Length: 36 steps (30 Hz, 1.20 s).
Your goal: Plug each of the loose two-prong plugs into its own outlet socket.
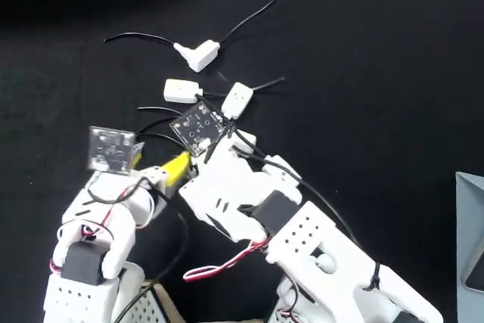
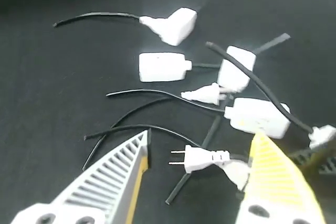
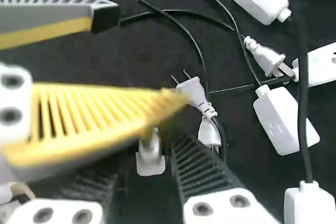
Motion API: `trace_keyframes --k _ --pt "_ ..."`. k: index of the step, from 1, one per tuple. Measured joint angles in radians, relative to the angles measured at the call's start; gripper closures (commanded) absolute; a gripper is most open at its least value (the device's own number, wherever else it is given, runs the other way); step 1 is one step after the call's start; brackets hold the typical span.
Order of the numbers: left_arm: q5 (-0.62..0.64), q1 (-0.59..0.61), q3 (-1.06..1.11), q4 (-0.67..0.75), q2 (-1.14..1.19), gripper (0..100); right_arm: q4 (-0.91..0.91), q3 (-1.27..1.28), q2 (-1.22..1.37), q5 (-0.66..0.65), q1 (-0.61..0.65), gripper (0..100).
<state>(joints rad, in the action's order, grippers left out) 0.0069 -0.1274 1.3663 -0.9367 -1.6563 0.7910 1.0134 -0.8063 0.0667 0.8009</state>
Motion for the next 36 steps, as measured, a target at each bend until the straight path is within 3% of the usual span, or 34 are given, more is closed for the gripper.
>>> trace_keyframes --k 5,14,24,36 --pt "-0.066 -0.044 0.000 -0.017 0.000 69 0.000 0.020 0.000 -0.003 0.006 98.7" --pt "-0.072 -0.046 0.000 -0.020 -0.003 69 0.011 0.020 0.000 -0.003 -0.071 98.7" --pt "-0.075 0.071 0.011 -0.043 0.000 69 0.012 0.020 0.000 -0.003 -0.087 98.7" --pt "-0.075 0.028 -0.012 0.000 0.126 69 0.034 -0.023 -0.002 -0.003 -0.526 98.7"
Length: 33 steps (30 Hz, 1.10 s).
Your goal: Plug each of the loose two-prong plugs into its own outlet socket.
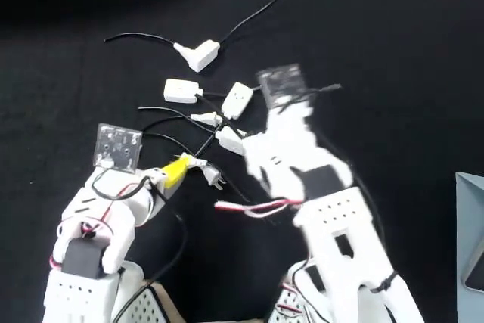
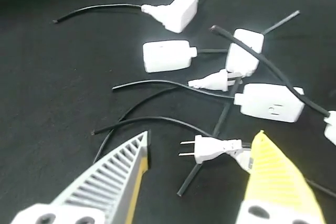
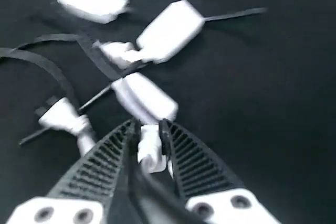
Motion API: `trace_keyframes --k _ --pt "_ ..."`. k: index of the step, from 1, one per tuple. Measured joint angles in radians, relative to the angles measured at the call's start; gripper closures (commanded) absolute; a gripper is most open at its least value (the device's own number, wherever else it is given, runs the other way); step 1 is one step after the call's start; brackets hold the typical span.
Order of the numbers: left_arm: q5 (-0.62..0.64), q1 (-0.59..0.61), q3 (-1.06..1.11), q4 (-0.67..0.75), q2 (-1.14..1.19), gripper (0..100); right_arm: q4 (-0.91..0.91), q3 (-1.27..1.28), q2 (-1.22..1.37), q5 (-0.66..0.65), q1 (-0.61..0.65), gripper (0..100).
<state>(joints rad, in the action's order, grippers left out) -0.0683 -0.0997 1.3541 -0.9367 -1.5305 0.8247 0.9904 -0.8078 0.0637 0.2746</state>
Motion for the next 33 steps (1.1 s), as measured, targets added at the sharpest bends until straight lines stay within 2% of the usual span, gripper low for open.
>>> trace_keyframes --k 10,18,25,29,33 --pt "-0.002 -0.117 -0.310 0.063 0.562 69 -0.098 0.000 -0.002 0.058 -0.210 98.7" --pt "-0.057 -0.123 -0.626 0.092 1.069 69 -0.124 0.000 -0.002 0.098 -0.221 98.7" --pt "-0.107 -0.123 -0.827 0.239 1.448 69 -0.124 0.000 -0.002 0.101 -0.222 98.7" --pt "-0.107 -0.147 -0.939 0.288 1.596 69 -0.124 0.000 -0.002 0.101 -0.221 98.7" --pt "-0.109 -0.215 -0.991 0.288 1.620 69 -0.124 0.000 -0.002 0.101 -0.221 98.7"
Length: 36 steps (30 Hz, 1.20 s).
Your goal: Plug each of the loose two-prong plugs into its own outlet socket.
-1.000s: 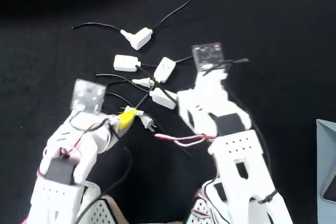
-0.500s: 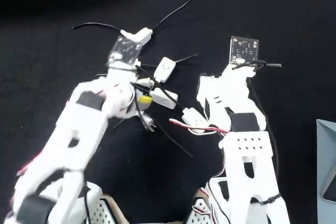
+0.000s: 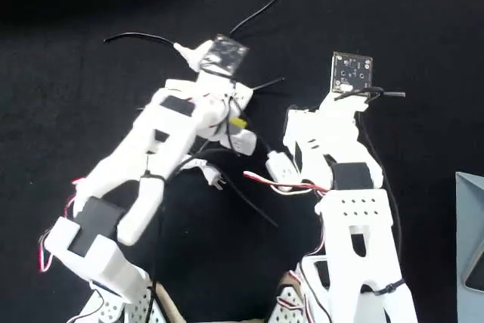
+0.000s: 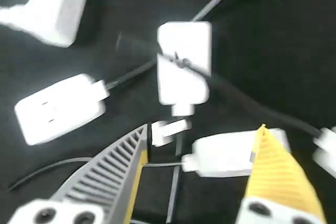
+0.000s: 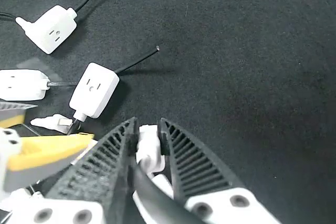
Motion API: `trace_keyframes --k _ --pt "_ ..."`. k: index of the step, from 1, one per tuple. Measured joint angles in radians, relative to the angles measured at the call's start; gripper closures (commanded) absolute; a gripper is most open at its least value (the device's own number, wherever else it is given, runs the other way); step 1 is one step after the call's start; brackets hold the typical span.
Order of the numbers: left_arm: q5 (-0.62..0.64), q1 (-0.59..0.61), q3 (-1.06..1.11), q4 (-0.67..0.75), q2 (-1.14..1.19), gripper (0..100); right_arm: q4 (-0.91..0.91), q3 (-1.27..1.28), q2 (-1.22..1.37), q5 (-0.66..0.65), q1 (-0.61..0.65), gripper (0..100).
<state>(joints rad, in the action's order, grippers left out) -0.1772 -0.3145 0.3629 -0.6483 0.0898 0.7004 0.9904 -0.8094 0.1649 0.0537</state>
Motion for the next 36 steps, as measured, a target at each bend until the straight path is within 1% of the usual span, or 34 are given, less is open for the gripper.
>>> trace_keyframes --k 3,7,14,17,20,23,26,27,29,36 --pt "-0.020 -0.034 -0.018 -0.038 0.000 65 0.000 0.000 0.000 0.000 0.000 98.7" --pt "-0.144 -0.034 -0.032 -0.100 0.005 63 0.000 0.000 0.000 0.000 -0.037 98.7" --pt "-0.338 -0.034 -0.081 -0.173 0.028 64 0.000 0.000 0.000 0.000 -0.038 98.7" --pt "-0.422 -0.035 -0.132 -0.189 0.094 64 0.000 0.000 0.000 0.000 -0.040 98.7" --pt "-0.500 -0.035 -0.215 -0.233 0.189 64 0.000 0.000 0.000 0.000 -0.041 98.7" --pt "-0.539 -0.035 -0.315 -0.290 0.279 64 0.000 0.000 0.000 0.000 -0.041 98.7" --pt "-0.551 -0.035 -0.407 -0.324 0.342 64 0.000 0.000 0.000 0.000 -0.041 98.7" --pt "-0.554 -0.040 -0.428 -0.327 0.359 64 0.000 0.000 0.000 0.000 -0.041 98.7" --pt "-0.555 -0.051 -0.445 -0.327 0.379 69 0.000 0.000 0.000 0.000 -0.041 98.6" --pt "-0.555 -0.057 -0.465 -0.328 0.404 94 0.000 0.000 0.000 0.000 -0.041 98.6"
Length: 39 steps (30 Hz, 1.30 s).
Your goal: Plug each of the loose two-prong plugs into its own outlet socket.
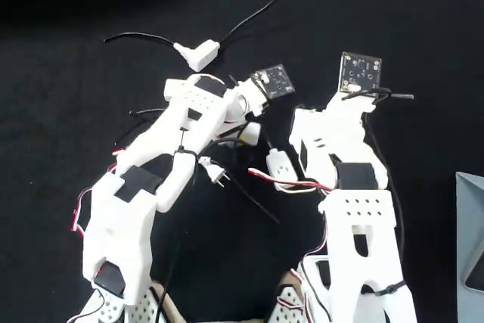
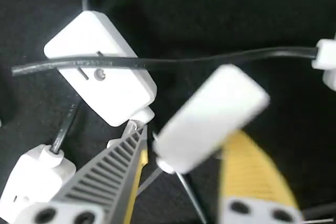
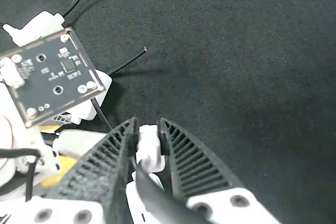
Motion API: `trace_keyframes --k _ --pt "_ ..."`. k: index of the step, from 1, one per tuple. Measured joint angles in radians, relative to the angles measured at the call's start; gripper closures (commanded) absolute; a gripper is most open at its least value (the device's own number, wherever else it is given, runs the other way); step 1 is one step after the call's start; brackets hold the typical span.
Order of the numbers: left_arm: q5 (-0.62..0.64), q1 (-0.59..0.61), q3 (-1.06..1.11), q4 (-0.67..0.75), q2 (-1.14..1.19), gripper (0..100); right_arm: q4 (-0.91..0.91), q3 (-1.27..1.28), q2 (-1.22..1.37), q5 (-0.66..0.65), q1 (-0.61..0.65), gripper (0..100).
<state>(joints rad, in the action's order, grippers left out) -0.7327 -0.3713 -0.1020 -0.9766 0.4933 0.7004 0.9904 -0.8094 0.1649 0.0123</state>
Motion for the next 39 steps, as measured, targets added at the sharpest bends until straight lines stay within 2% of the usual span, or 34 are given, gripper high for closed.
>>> trace_keyframes --k 2,6,9,13,19,25,32,39 --pt "-0.003 0.000 -0.002 -0.014 0.000 97 0.000 0.000 0.000 0.000 0.000 98.6" --pt "0.012 -0.003 -0.002 -0.110 -0.038 97 0.000 0.000 0.000 0.000 0.000 98.6" --pt "0.071 -0.003 -0.002 -0.198 -0.098 97 0.000 0.000 0.000 0.000 0.000 98.6" --pt "0.110 0.008 0.021 -0.253 -0.199 97 0.000 0.000 0.000 0.000 0.000 98.6" --pt "0.114 0.023 0.229 -0.255 -0.379 97 0.000 0.000 0.000 0.000 0.000 98.6" --pt "0.114 0.081 0.502 -0.252 -0.675 97 0.000 0.000 0.000 0.000 0.000 98.6" --pt "0.055 0.256 0.890 -0.038 -1.013 97 0.000 0.000 0.000 0.000 0.018 98.6" --pt "-0.034 0.393 1.218 0.164 -1.175 96 0.000 0.000 0.000 0.000 0.086 98.6"
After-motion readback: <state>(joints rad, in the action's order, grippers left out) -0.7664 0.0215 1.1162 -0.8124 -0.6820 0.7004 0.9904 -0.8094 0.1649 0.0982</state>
